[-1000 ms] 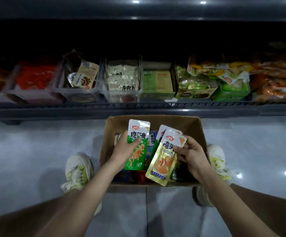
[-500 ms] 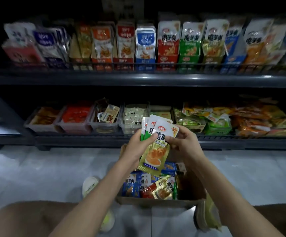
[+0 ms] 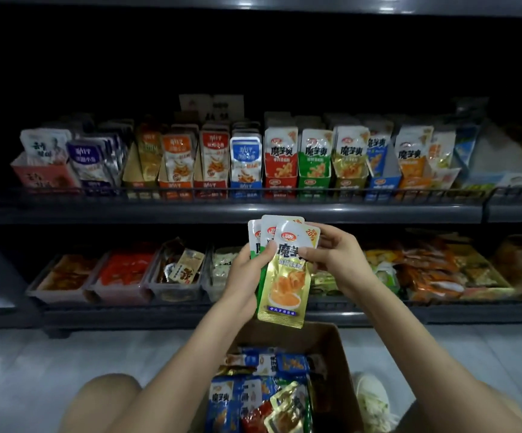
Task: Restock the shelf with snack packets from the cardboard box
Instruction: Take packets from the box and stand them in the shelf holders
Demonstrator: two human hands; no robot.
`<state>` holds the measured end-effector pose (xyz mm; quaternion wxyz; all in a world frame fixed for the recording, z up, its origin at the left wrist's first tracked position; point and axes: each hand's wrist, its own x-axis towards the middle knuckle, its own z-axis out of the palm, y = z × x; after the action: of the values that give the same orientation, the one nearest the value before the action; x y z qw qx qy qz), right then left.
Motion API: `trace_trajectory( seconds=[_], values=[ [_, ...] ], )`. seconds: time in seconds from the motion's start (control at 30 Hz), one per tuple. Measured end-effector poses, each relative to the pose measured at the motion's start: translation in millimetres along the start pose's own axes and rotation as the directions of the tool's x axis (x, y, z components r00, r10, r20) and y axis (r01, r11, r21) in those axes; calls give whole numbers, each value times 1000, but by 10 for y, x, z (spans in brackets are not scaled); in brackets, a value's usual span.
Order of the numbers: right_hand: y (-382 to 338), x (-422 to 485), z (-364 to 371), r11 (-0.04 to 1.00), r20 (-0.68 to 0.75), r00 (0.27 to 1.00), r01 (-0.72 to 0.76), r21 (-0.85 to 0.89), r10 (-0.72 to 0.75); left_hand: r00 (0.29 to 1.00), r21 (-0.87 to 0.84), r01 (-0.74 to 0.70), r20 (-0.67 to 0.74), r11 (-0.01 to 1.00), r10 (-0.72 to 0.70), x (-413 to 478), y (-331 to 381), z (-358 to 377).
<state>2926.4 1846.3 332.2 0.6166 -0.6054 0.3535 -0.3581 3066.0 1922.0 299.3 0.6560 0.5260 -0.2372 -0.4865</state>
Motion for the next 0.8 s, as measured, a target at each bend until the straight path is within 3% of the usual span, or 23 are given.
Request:
trace_trajectory(
  seconds=[0.17,0.4,0.6,0.8],
  values=[
    [-327,225,-242,999,-49,998,45,-1,-45,1000,-106,-4,18,994,6,214,274,205],
    [-649,649,-807,992,-243,962,122,-26,-125,997,-71,-77,14,994,78,603,583,374],
    [-933,1163,-1278,939,-492,806,334,-81,-329,993,-48,-114,21,992,115,956,778,517],
    [-873,1771,-1433,873,-465,742,373,-315,-484,983,34,-182,-30,983,183,1258,932,607]
  ],
)
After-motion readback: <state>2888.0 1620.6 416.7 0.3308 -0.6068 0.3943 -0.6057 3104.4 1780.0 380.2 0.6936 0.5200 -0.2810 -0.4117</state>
